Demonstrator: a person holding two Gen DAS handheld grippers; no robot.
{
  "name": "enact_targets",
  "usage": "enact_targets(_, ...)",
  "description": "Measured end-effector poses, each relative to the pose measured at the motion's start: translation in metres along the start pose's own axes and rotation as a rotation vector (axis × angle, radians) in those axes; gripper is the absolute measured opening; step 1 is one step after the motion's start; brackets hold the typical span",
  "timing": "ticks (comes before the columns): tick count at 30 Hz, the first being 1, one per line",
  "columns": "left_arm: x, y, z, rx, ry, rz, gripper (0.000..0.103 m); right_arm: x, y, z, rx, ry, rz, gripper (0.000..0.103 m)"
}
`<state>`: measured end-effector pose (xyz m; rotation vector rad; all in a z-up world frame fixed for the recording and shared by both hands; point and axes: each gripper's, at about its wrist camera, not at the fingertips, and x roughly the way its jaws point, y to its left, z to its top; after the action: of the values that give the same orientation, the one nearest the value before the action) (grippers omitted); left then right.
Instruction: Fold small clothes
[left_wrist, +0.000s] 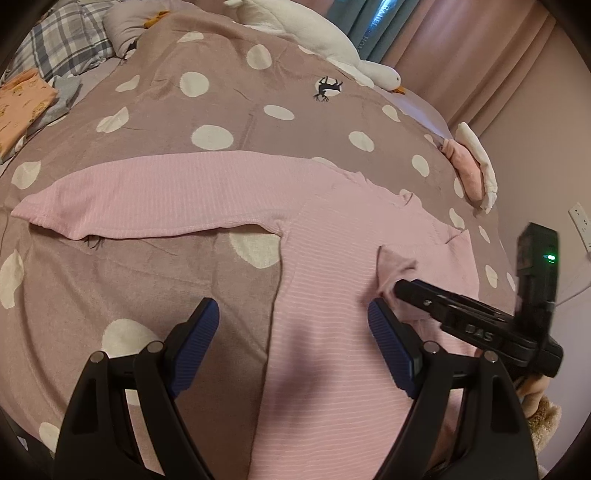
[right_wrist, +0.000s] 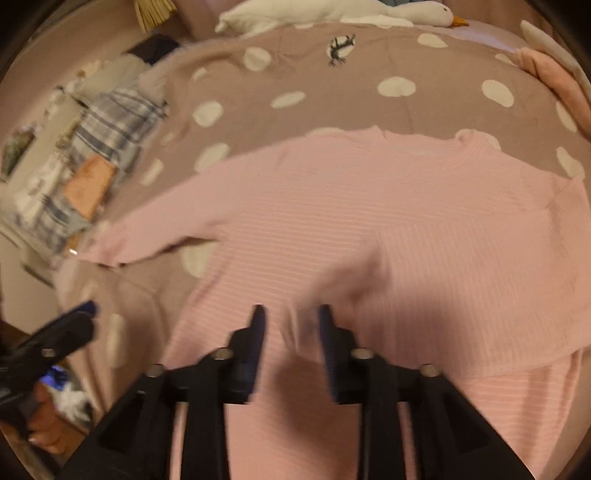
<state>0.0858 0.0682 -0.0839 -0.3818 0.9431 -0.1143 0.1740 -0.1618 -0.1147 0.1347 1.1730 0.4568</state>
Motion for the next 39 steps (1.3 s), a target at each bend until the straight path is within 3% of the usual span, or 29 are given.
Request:
enact_targets(6,0.009,-0.023,0.006,0.054,0.025,-0.038,0.083,-0.039,-0.014,-0.008,0.049,-0.110,-0.009,0.042)
enact_targets(11,0.027,-0.056,0.013,0.143,0.061,-0.092,0.083,-0.061,-0.042,-0.023,0.136,-0.186,-0.149,0.042)
enact_targets(21,0.117,-0.100,0.014,0.171,0.231,-0.195,0.082,-0.085,-0.096,-0.068,0.345,-0.216,-0.235,0.042)
enact_targets(28,0.155,-0.103,0.008,0.195,0.262,-0.147,0.061,-0.088,-0.113,-0.083,0.410,-0.209,-0.265,0.042)
enact_targets(30,0.155,-0.103,0.010,0.202,0.250,-0.140,0.042,-0.087,-0.115,-0.085,0.413,-0.208,-0.275,0.042)
enact_targets(31,0.156,-0.102,0.013,0.197,0.260,-0.147,0.025,-0.087,-0.115,-0.086,0.411,-0.208,-0.278,0.042)
enact_targets(32,0.157,-0.102,0.014,0.190,0.267,-0.159,0.015,-0.087,-0.115,-0.087,0.408,-0.210,-0.279,0.042)
enact_targets(35,0.156,-0.101,0.018,0.163,0.277,-0.160,0.007,-0.084,-0.118,-0.088,0.416,-0.204,-0.269,0.042)
enact_targets(39,0.134,-0.108,0.030,0.153,0.233,-0.188,0.005,-0.083,-0.120,-0.090,0.421,-0.197,-0.272,0.042)
